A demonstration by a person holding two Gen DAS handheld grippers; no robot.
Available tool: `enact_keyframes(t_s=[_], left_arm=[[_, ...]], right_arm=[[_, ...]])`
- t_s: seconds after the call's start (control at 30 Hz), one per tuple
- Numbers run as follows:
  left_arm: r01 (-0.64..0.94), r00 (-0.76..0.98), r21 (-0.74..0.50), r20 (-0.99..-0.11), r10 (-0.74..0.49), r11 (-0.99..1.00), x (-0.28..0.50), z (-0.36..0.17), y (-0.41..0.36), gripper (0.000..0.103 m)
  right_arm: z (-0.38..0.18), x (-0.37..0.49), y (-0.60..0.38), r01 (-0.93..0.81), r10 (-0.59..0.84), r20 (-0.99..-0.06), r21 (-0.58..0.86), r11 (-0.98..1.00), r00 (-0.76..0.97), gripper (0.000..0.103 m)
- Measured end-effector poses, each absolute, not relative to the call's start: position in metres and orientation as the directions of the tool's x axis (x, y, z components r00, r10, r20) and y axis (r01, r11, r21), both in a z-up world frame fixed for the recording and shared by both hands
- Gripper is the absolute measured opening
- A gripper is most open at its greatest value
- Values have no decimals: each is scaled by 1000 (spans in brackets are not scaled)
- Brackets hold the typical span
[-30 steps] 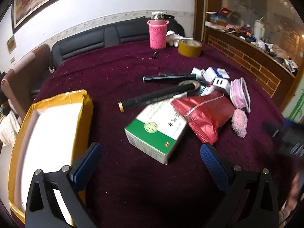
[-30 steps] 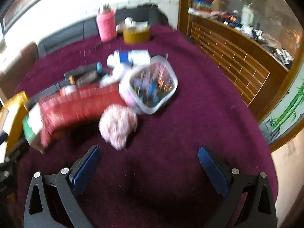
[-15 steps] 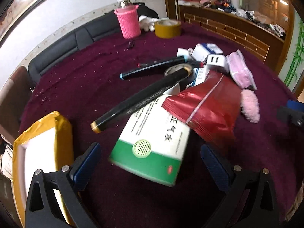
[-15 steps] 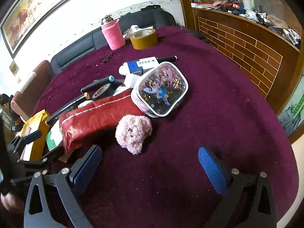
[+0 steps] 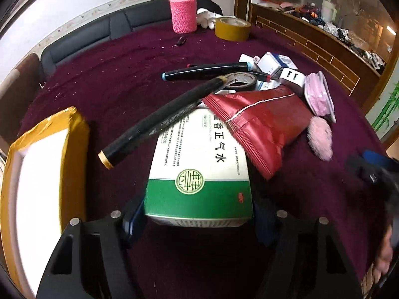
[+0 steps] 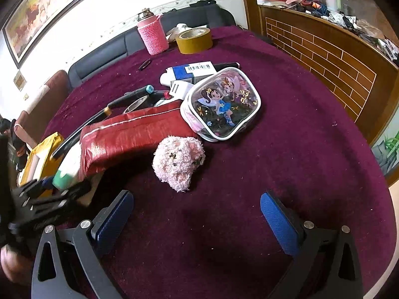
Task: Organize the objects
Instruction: 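Grasp the green-and-white medicine box with the left gripper and lift it, then carry the medicine box with the left gripper while the right gripper grasps the cartoon pouch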
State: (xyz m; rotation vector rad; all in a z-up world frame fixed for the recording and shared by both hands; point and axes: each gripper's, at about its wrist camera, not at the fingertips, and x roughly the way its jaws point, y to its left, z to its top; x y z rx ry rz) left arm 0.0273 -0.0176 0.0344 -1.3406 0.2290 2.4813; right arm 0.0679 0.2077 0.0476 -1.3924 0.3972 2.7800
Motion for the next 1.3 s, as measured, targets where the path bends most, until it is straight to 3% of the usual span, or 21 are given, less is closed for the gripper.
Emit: enact_keyframes(t_s=[0.33, 0.4, 0.73, 1.0, 1.3], left_arm=[[-326, -502, 41, -854, 136, -944, -1, 14, 4, 78], [-289, -505, -27, -845, 176, -957, 0, 15, -5, 69], [-242, -533, -283, -760, 371, -928, 50, 50, -70, 69], [-264, -601, -254, -711, 364, -931, 83, 71, -98, 70], [-296, -620, -216, -698, 359, -930, 94, 77, -97, 70]], right_arm=[[51, 71, 194, -94, -117, -788, 216, -972, -604, 103], [55, 73, 194, -89, -115, -785, 212, -973, -609, 103], [62, 60, 219, -137, -105, -782, 237, -962, -615, 103], [56, 36, 262, -279, 26, -820, 165, -946, -571, 103], [47, -20, 286, -444, -52, -851, 324, -836, -522, 103]])
